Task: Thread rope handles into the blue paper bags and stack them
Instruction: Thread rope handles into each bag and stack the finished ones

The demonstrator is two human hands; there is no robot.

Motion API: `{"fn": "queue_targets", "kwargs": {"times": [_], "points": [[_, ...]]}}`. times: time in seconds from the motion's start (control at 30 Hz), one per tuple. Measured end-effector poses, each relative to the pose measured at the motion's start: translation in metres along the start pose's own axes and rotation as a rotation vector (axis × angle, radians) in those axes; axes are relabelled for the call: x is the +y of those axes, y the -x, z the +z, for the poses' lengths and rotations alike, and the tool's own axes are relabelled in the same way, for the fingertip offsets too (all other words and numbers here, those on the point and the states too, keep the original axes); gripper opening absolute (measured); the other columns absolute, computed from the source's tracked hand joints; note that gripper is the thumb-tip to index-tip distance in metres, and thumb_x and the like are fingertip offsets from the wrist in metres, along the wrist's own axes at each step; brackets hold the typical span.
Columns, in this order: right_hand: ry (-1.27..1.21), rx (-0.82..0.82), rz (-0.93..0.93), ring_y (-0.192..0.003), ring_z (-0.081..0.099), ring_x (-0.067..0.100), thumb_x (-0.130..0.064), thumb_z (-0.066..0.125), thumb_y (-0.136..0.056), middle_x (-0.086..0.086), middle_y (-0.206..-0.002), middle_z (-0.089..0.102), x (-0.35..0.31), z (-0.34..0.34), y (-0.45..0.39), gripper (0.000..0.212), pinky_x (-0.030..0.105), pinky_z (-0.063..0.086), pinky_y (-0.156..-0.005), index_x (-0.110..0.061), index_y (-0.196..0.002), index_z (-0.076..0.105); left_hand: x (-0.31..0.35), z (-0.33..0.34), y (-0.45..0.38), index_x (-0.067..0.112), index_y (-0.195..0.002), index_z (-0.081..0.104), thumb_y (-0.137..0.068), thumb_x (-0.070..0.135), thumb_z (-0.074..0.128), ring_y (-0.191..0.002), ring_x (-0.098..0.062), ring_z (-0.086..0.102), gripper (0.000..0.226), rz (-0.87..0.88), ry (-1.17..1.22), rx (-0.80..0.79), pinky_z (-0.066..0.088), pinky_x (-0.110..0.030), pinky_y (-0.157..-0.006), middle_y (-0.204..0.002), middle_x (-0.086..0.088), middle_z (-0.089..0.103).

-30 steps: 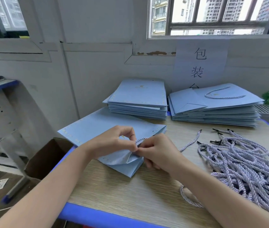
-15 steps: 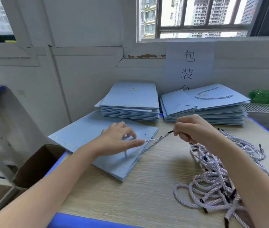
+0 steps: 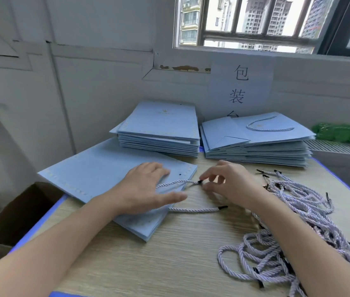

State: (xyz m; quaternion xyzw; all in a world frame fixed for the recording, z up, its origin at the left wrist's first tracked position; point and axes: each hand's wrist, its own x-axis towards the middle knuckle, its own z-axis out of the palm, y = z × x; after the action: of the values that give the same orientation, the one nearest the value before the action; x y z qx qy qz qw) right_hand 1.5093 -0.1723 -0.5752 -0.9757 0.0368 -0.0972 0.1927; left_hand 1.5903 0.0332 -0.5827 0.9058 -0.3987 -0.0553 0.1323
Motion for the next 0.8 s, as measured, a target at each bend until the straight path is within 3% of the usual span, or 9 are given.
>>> {"fn": "queue_targets", "kwargs": {"times": [0.17,0.33,0.47,0.63,0.8], "points": [[0.061,-0.009,-0.039,-0.081,0.050,0.008,-0.024,0.064,-0.088,-0.010,-0.091,0.048,-0.002,-0.001,0.001,0.004,0.004,0.031,-0.059,-0.026,-0.091,0.066,0.006,0.006,0.005,0.032,-0.132,0.037,-0.046,0.091,0.023,-0.121,-0.008,0.028,0.105,0.057,-0.035,0.065,0.023,-0.025,-0.098,-0.129,0.012,0.035],[0.040,-0.028,-0.074,-0.079,0.053,0.009,-0.013,0.060,-0.089,-0.008,-0.084,0.058,-0.005,-0.011,0.008,0.008,0.004,0.038,-0.064,-0.019,-0.083,0.061,0.019,0.015,0.007,0.034,-0.122,0.037,-0.046,0.089,0.024,-0.111,-0.010,0.025,0.095,0.106,-0.083,0.078,0.021,-0.027,-0.093,-0.112,0.011,0.029],[0.023,-0.070,-0.077,-0.075,0.055,0.003,-0.013,0.064,-0.085,-0.010,-0.084,0.064,-0.002,-0.015,0.009,0.012,0.007,0.040,-0.063,-0.024,-0.080,0.064,0.020,0.015,0.007,0.034,-0.121,0.037,-0.046,0.088,0.026,-0.111,-0.010,0.024,0.092,0.107,-0.056,0.077,0.021,-0.028,-0.093,-0.111,0.011,0.028],[-0.010,-0.127,-0.067,-0.081,0.058,0.010,-0.022,0.071,-0.081,-0.008,-0.088,0.062,-0.001,-0.015,0.010,0.012,0.022,0.044,-0.071,-0.031,-0.078,0.064,0.021,0.013,0.005,0.033,-0.125,0.038,-0.056,0.080,0.039,-0.116,-0.011,0.024,0.083,0.087,-0.049,0.064,0.021,-0.028,-0.096,-0.118,0.009,0.029],[0.049,-0.124,-0.088,-0.076,0.053,0.007,-0.023,0.068,-0.085,-0.011,-0.081,0.057,-0.001,-0.013,0.009,0.014,0.014,0.040,-0.065,-0.026,-0.076,0.058,0.018,0.013,0.005,0.034,-0.124,0.038,-0.051,0.083,0.034,-0.117,-0.010,0.023,0.088,0.097,-0.034,0.080,0.021,-0.028,-0.096,-0.120,0.009,0.030]]}}
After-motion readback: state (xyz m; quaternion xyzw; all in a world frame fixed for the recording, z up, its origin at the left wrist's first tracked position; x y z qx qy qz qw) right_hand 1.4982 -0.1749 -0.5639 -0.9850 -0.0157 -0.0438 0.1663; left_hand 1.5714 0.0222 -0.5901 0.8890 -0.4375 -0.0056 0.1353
